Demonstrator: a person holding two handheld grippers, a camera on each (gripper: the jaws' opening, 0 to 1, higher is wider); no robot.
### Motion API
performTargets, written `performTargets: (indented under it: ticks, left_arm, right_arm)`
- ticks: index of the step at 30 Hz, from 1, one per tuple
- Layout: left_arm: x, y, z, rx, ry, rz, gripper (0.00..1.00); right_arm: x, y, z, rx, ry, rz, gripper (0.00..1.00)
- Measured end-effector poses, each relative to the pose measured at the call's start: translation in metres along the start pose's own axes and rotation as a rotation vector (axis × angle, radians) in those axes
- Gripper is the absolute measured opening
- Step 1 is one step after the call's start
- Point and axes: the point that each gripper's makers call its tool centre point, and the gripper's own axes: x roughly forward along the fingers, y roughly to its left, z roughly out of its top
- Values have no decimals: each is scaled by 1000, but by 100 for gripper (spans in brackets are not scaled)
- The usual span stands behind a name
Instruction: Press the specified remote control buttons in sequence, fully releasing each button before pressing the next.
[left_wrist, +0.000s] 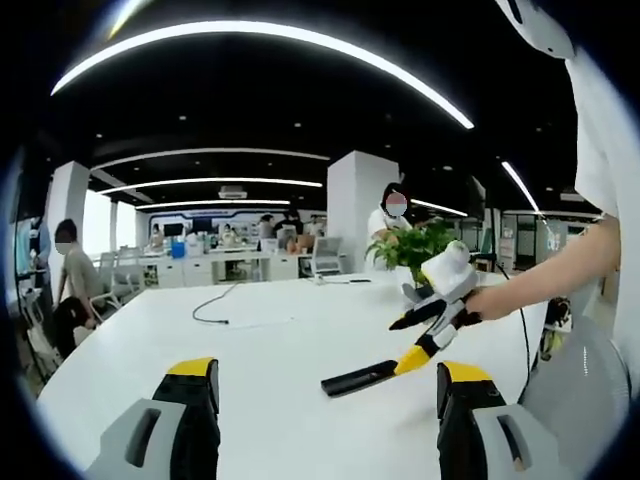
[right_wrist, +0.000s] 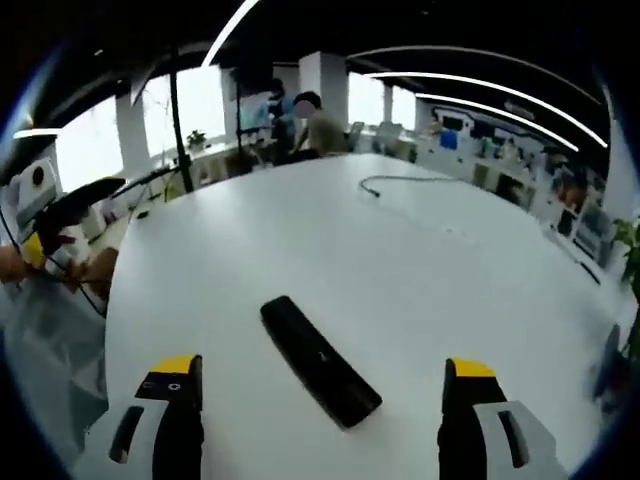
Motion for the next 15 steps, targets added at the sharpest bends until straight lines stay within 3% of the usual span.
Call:
performTargets:
  ticks: [15]
  left_arm:
    - [0,-1,-1,8,18,4,93]
  right_arm:
    - [-68,12,9,94,-175,-114,99]
